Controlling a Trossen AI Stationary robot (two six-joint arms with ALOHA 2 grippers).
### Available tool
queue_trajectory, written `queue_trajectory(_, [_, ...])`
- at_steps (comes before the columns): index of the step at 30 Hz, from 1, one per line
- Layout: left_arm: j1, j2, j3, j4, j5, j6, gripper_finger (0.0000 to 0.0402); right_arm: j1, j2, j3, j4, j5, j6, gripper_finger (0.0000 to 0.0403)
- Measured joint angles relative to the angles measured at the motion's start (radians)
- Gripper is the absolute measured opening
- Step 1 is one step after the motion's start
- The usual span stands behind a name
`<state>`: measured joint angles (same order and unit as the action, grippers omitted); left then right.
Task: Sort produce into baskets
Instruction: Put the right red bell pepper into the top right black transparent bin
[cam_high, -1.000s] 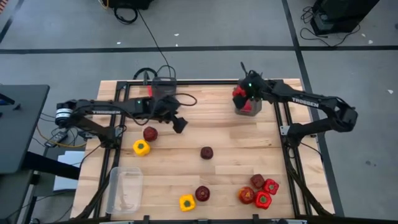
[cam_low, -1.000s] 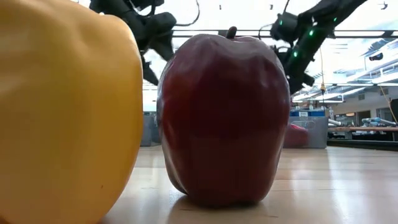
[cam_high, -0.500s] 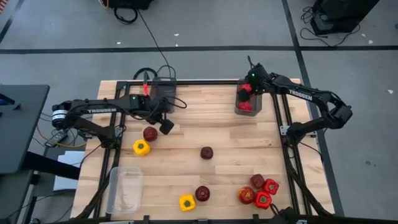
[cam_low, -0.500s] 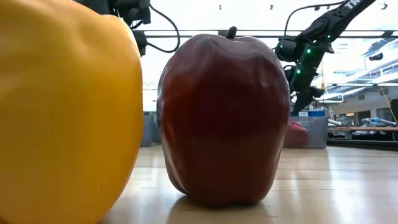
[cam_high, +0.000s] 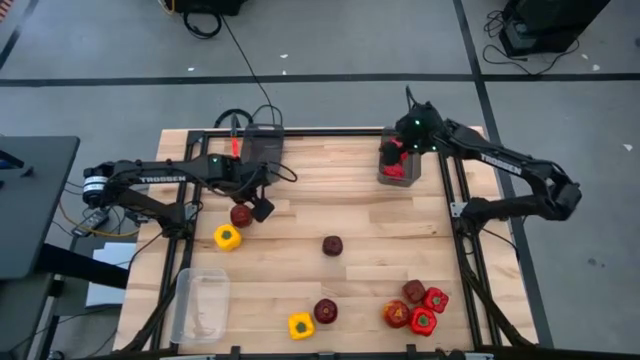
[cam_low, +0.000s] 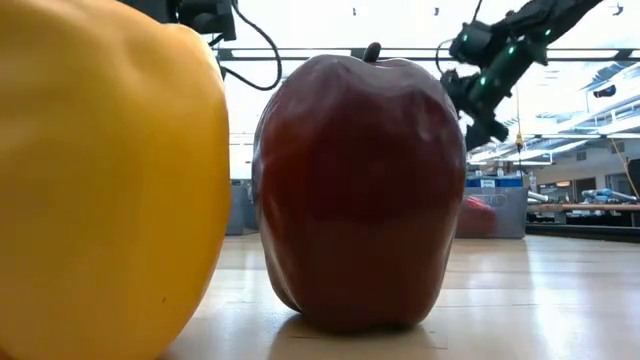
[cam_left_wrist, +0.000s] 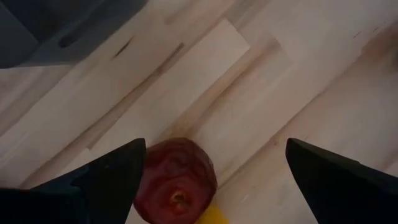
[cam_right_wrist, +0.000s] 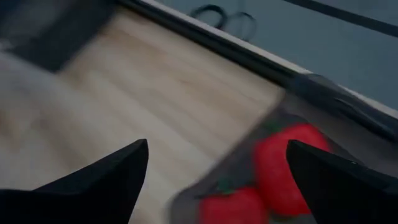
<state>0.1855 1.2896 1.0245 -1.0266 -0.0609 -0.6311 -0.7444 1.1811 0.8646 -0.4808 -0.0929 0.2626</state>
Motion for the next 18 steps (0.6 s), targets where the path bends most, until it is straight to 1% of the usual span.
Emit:
queue_trajectory(2, [-0.025, 0.003, 0.000, 0.071, -0.006, 0.052, 0.0392, 0.045, -0.035, 0.000, -0.001, -0.032, 0.000, 0.0385])
queue_trajectory(7, [-0.108, 0.014, 0.000, 0.371, -0.006, 0.209, 0.0392, 0.190, -0.112, 0.000, -0.013, -0.071, 0.037, 0.0378])
queue_trajectory(10, [-0.145, 0.031, 0.000, 0.503, -0.007, 0.264, 0.0392, 0.288, -0.157, 0.000, -0.049, -0.089, 0.091, 0.0375])
queue_trajectory(13, [-0.169, 0.058, 0.000, 0.578, -0.010, 0.286, 0.0392, 0.388, -0.192, 0.000, -0.119, -0.078, 0.159, 0.0373])
queue_trajectory(18, [-0.210, 0.130, 0.000, 0.685, -0.012, 0.292, 0.0392, 0.547, -0.218, 0.000, -0.302, -0.034, 0.302, 0.0373])
